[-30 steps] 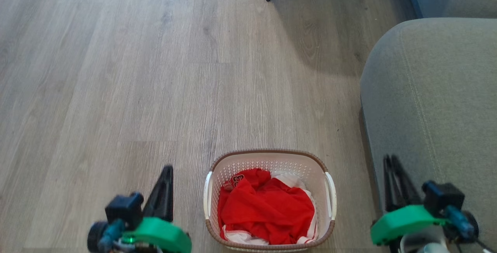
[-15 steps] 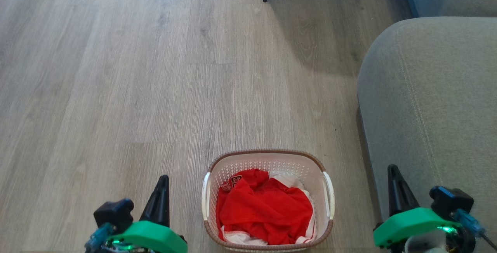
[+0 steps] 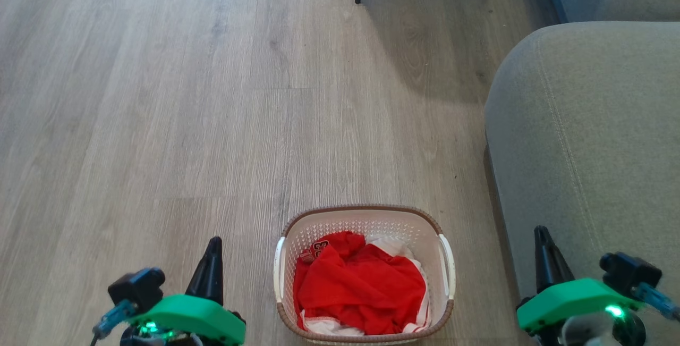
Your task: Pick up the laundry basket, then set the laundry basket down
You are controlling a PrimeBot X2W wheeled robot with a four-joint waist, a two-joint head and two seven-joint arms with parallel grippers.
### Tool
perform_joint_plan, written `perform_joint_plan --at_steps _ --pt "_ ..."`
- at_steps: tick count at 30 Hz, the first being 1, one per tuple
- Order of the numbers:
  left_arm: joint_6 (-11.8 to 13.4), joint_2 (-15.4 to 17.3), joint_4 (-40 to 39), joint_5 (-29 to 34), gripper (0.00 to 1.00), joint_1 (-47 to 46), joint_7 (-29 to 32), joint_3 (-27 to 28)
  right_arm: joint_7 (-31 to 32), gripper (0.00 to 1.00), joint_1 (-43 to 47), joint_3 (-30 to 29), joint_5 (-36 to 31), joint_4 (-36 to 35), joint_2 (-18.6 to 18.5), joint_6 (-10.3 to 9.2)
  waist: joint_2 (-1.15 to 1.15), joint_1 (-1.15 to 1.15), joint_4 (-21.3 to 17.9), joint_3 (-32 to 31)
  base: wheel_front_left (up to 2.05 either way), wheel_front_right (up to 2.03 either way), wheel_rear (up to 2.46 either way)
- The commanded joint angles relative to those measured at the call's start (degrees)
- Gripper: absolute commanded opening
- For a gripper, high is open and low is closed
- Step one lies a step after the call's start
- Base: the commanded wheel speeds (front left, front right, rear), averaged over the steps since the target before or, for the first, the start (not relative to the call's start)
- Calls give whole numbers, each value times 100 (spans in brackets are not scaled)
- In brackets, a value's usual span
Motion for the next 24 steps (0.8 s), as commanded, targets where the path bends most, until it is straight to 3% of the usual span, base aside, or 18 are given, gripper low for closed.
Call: perform_joint_plan --at_steps 1,24 --pt "-29 70 -143 -163 0 -324 32 131 33 0 -268 -36 178 -145 -102 10 0 0 -6 -1 0 0 0" --pt "-155 107 -81 -1595 0 -490 375 462 373 0 -438 -183 1662 -26 -146 17 0 0 -107 -18 0 0 0"
